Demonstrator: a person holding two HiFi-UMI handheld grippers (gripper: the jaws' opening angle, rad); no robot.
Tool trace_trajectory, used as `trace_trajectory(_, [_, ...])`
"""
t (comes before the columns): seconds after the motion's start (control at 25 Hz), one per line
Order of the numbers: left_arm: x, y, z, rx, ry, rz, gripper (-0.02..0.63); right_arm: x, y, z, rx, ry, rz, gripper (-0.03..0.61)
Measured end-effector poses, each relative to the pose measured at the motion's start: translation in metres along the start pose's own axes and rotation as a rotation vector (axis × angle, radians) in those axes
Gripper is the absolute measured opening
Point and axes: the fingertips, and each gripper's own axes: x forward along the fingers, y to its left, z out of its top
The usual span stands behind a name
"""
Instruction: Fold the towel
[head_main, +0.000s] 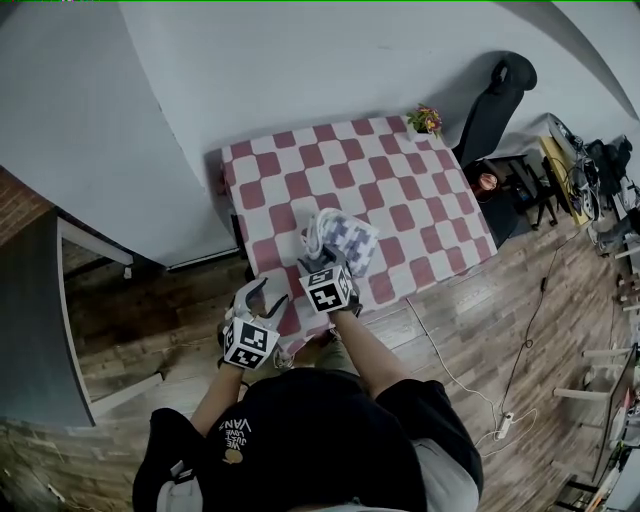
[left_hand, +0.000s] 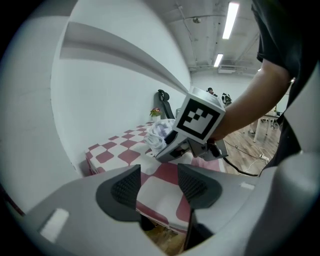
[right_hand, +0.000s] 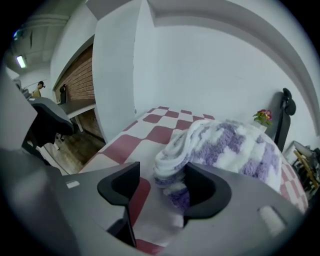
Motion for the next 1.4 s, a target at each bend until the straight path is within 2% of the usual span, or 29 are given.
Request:
trace_trajectory(0.24, [-0.002,0.002,0.005,0.005,-0.005,0.005,0.218,-0.003,-0.001,0.006,0.031,0.009,0.063,0.276])
trace_trajectory(0.48, [0.001,-0.001,0.016,0.029,-0.021,-0.003,0.218,-0.028,-0.004,0.022,0.037,-0.098,0.062,0.276])
trace_trajectory(0.68, [0.003,-0.002,0.03,0.049,-0.043,-0.005,0.218,-0.058,-0.013,0.035,0.096,-0.198,0.038,0.276])
trace_trajectory(0.88, [0.002,-0.008,0.051,0.082,-0.08,-0.012,0.218,-0.102,-0.029,0.045,0.164,-0.312,-0.017,0.276])
trace_trajectory(1.12, [0.0,-0.022,0.089,0.131,-0.166,-0.043,0.218,-0.167,-0.052,0.047,0.253,-0.455,-0.111,0.273])
trace_trajectory(1.4, [-0.015,-0.043,0.131,0.191,-0.279,-0.087,0.216,-0.237,-0.063,0.031,0.326,-0.581,-0.215,0.261])
